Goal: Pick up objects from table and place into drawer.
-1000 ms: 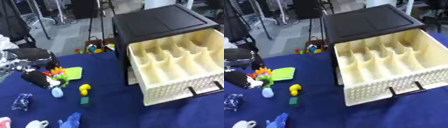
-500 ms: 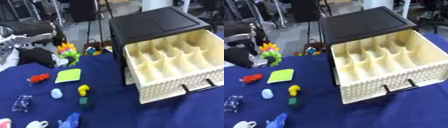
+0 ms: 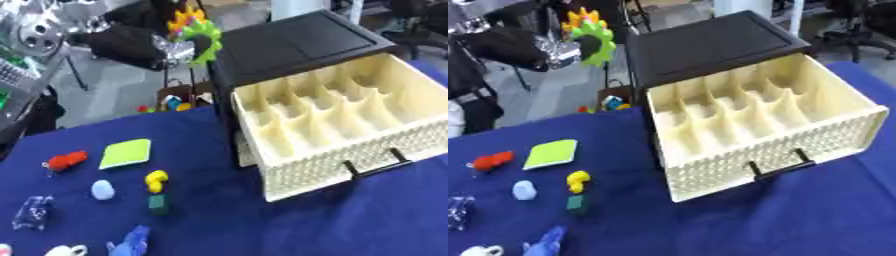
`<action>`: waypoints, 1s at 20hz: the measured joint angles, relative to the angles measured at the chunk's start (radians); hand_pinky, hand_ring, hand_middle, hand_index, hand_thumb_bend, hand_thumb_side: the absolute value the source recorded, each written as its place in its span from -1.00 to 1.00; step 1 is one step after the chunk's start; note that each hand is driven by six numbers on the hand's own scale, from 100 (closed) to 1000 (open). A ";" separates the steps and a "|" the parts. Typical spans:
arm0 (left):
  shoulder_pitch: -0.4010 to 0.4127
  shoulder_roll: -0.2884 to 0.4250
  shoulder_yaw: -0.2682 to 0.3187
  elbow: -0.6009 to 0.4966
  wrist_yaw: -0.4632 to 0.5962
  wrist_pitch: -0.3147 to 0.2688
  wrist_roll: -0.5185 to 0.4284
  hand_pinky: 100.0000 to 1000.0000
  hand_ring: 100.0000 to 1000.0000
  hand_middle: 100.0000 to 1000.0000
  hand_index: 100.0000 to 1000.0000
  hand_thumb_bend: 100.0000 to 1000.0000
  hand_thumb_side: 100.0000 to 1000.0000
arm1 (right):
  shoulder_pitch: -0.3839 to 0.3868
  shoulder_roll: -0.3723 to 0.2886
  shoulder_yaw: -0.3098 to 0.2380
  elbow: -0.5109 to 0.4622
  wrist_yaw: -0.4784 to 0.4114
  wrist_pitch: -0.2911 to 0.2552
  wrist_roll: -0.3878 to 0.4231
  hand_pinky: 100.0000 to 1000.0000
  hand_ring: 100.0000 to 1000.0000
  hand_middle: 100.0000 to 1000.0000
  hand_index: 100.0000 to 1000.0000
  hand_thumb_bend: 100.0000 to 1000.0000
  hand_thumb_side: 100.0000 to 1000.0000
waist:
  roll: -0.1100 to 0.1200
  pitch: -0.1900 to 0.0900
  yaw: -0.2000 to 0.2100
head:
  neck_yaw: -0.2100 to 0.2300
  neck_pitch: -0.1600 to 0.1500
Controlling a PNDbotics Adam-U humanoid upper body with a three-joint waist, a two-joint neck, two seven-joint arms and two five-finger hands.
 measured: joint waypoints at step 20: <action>-0.075 -0.198 -0.079 0.170 0.022 -0.026 0.071 0.04 0.37 0.24 0.47 0.28 0.37 | -0.026 0.022 0.009 0.000 -0.001 -0.012 0.003 0.50 0.66 0.63 0.67 -1.00 1.00 | 0.026 0.024 -0.041 | 0.031 -0.006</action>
